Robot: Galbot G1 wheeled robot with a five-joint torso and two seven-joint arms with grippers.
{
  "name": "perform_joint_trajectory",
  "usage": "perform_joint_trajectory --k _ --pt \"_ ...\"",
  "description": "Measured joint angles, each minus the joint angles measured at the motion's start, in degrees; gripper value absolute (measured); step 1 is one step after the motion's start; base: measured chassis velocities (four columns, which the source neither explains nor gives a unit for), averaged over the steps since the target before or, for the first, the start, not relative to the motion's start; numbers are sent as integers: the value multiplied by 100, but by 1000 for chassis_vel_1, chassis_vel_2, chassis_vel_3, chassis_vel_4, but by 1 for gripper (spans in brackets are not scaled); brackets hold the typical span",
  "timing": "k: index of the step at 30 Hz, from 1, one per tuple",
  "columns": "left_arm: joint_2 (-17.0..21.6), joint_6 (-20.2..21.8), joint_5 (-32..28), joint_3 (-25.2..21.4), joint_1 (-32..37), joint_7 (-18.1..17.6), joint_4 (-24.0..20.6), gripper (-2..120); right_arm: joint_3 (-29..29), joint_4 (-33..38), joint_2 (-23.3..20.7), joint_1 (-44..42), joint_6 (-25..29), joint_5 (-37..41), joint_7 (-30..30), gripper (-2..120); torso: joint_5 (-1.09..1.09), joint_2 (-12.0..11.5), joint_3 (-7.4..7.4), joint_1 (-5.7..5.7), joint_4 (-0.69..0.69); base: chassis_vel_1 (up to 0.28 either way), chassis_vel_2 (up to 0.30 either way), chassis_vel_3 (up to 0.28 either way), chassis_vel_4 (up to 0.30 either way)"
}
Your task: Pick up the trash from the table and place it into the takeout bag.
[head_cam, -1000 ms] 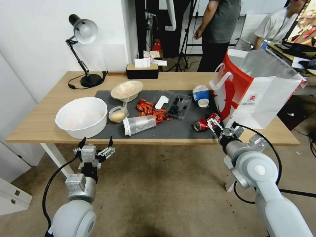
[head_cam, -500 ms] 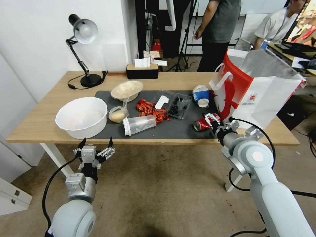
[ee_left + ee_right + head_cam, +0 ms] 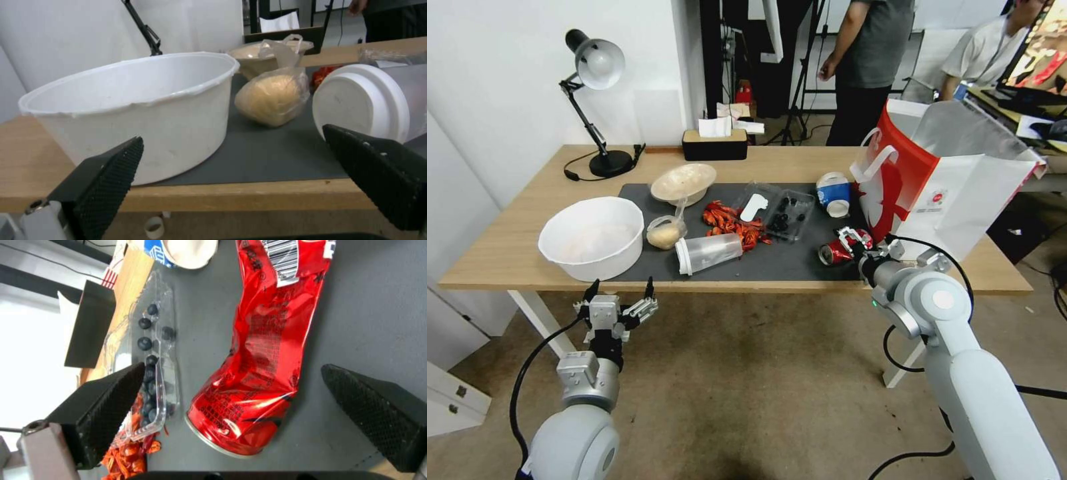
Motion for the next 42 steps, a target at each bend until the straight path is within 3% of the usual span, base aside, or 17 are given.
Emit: perform_joint_trajectory --k 10,17,23,35,39,42 --pt "-21 -48 -32 9 2 -18 0 100 -20 -106 -2 93 -48 105 -44 92 1 -1 1 0 0 0 0 0 0" --pt "-21 -83 -36 4 6 -33 5 100 -55 -227 15 171 -78 132 -34 71 0 -2 1 0 1 0 0 0 0" --pt "-18 -106 -48 4 2 -42 5 100 -54 -254 36 132 -87 131 -9 45 0 -2 1 0 0 0 0 0 0" --pt "-20 -198 -52 -2 5 -67 12 100 -101 -106 -1 105 -122 75 -95 13 1 -2 2 1 1 0 0 0 0" --pt "-14 -223 -50 -12 4 -83 20 100 -120 63 -46 30 -178 -181 -371 0 0 -2 2 2 1 0 0 0 0" --pt "-20 -239 -43 -7 4 -97 22 100 -146 318 -106 -70 -214 -540 -787 0 0 -2 1 2 0 0 0 0 0"
